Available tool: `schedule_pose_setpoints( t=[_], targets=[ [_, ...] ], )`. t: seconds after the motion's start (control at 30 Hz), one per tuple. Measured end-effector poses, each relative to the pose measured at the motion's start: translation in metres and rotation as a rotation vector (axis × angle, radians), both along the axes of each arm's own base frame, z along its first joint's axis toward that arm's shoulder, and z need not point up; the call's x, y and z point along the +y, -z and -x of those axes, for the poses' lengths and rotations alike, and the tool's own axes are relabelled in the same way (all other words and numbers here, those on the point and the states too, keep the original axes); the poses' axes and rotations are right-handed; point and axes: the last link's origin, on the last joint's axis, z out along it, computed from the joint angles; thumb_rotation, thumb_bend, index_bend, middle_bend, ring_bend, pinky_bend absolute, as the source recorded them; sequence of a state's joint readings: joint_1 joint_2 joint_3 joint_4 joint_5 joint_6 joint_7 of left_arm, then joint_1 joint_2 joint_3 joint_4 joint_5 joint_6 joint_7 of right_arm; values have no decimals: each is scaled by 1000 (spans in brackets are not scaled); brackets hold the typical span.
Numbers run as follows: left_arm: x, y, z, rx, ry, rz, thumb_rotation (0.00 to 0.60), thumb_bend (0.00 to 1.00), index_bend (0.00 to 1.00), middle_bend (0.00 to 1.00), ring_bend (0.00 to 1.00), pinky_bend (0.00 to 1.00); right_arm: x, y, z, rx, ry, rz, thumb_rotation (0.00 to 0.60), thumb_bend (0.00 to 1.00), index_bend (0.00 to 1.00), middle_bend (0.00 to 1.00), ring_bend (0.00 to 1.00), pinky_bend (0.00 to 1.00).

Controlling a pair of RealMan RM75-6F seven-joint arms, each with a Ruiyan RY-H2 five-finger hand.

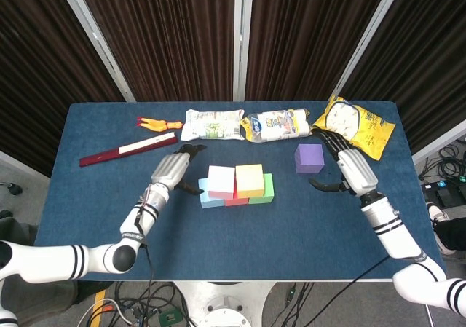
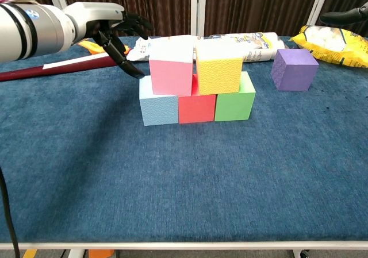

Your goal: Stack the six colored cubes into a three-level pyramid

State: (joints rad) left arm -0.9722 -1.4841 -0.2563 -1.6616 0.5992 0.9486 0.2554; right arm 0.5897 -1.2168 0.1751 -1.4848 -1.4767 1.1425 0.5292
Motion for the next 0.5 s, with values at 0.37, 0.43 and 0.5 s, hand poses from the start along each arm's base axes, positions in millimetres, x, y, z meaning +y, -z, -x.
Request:
schedule_pose_setpoints(
  t=[0.37, 0.43, 0.5],
  targets=[
    [-3, 5, -10, -14, 16, 21, 600, 0, 101, 109, 14, 196, -1, 1, 2, -4, 3, -2, 600, 146, 0, 69, 0, 0],
    [-4, 6, -12, -16, 20, 25, 600, 0, 101, 109, 14, 196, 0, 0, 2, -4, 5, -2, 600, 146, 0, 69, 0, 0],
    [-4, 7, -14, -21, 24, 26, 600, 0, 101, 110, 14, 196, 0, 0, 3, -5, 6, -2, 600, 147, 0, 69, 0, 0]
  ],
)
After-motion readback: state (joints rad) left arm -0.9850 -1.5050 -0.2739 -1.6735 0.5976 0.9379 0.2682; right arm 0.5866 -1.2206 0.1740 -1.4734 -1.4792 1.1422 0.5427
